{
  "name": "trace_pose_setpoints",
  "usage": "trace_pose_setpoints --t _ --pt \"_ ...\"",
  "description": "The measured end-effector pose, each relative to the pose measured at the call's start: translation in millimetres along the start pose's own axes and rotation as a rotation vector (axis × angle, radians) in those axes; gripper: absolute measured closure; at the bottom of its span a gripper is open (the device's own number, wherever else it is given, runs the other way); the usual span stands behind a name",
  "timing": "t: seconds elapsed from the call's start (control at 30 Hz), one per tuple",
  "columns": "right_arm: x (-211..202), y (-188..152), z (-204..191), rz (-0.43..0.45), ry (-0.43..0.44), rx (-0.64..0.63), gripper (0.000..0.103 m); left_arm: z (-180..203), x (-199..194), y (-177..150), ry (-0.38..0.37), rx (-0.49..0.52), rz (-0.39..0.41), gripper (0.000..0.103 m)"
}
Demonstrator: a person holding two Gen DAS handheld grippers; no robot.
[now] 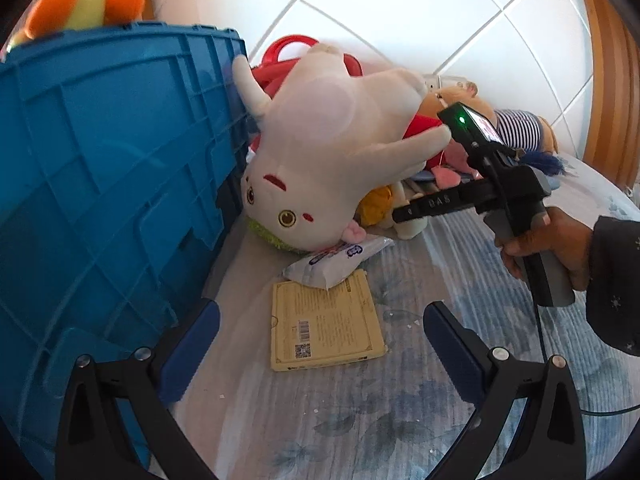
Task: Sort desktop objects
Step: 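Grasp the white wipes packet with left gripper while right gripper grasps cream plush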
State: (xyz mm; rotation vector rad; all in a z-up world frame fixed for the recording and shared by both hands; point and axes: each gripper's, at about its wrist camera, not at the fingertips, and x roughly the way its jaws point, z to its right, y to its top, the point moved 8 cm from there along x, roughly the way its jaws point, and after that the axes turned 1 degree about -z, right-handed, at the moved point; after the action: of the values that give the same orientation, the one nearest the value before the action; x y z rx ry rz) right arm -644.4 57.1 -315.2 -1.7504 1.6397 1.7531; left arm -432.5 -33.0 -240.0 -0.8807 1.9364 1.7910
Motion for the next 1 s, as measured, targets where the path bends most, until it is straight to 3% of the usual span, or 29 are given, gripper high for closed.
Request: trace_pose_setpoints --t 0.13,0.17,0.2,0.3,0.6,0.7,0.9,0.93,1.0 --pt "12.9 0.2 -4.2 -0.013 0.037 0.011 0.045 3.5 18.7 2.1 -0.009 0.008 -0.02 0.0" --pt "15.3 -0.3 -5.4 -0.016 0.041 0.01 0.057 4.9 24.2 2.9 -0.012 0.011 -0.027 0.0" --pt "16.6 -1.3 -6.7 -0.018 0.036 0.006 0.062 5.9 30.2 3.6 -0.014 0.013 -0.038 0.0" --pt "19.6 -4.3 -9.7 -0.024 0.027 -0.004 0.066 4.9 50.6 7.8 -0.02 -0.008 -0.063 0.0" --pt "10.7 -16.0 -2.1 -0.004 0.025 0.052 0.068 2.5 115.6 40.5 -0.023 0.012 -0.116 0.0" --pt "5.9 -18.8 -5.6 0.004 0.023 0.046 0.068 7.8 142.5 37.6 -0.057 0.043 -0.184 0.003" --pt "-0.1 -23.8 -8.9 0.017 0.023 0.046 0.068 11.5 168.0 29.9 -0.077 0.09 -0.233 0.007" --pt "-0.1 -25.2 -8.3 0.019 0.024 0.054 0.068 12.0 171.9 26.8 -0.087 0.088 -0.249 0.01" --pt "-0.2 -28.1 -8.5 0.021 0.023 0.062 0.068 11.9 175.0 24.8 -0.096 0.075 -0.262 0.03"
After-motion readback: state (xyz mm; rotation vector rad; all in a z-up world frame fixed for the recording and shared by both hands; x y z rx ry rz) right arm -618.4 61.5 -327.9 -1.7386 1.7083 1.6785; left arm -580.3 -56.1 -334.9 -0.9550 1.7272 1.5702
